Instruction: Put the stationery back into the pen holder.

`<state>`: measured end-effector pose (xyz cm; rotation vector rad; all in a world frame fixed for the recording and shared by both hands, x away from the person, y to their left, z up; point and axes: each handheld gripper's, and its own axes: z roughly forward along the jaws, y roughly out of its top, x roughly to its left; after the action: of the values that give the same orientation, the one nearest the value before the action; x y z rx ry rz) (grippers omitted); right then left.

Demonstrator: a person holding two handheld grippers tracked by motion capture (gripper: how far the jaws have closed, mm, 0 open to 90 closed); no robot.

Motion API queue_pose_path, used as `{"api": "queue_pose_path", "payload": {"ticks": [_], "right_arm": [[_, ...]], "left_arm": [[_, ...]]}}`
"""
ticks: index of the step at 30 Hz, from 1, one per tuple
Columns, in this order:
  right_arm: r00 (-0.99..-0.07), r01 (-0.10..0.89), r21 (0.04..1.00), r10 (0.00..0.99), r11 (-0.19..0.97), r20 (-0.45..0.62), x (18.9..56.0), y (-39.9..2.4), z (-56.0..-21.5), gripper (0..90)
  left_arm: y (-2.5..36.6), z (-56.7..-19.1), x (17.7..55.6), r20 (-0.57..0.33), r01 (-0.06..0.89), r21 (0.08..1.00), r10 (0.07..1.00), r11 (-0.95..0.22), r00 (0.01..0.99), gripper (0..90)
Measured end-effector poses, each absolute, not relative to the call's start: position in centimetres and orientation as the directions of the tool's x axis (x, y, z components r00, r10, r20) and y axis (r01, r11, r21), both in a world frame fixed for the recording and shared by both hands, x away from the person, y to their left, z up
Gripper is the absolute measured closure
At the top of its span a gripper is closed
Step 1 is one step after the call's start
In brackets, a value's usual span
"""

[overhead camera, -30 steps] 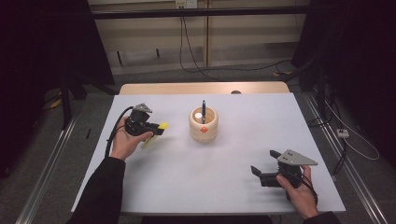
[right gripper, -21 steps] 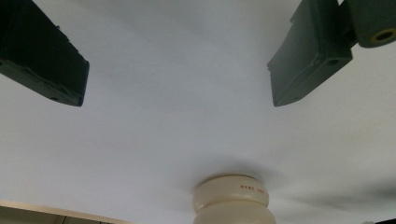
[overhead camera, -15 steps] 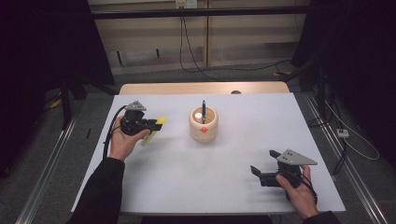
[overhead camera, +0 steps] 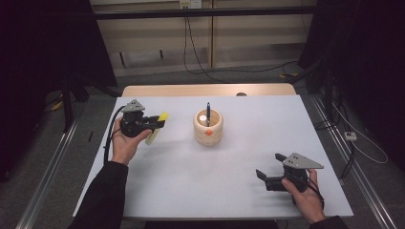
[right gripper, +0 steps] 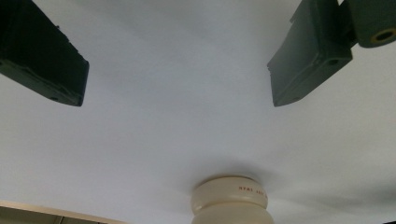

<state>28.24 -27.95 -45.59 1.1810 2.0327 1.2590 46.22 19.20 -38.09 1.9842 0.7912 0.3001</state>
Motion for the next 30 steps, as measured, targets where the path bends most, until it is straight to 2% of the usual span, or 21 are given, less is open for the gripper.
{"api": "queue_pose_path", "payload": {"ticks": [19,30], "right_arm": [[-0.514,0.418,0.885,0.857,0.206,0.044,28.1,-27.9,-45.6,4.8],[-0.511,0.419,0.885,0.858,0.203,0.045,28.2,-27.9,-45.6,4.6]], "left_arm": [[18.4,-36.2,44.8,-0.156,0.341,0.916,0.595,-0.213,0.789,67.2],[16.1,-35.5,44.3,-0.130,0.290,0.931,0.540,-0.222,0.832,67.2]]}}
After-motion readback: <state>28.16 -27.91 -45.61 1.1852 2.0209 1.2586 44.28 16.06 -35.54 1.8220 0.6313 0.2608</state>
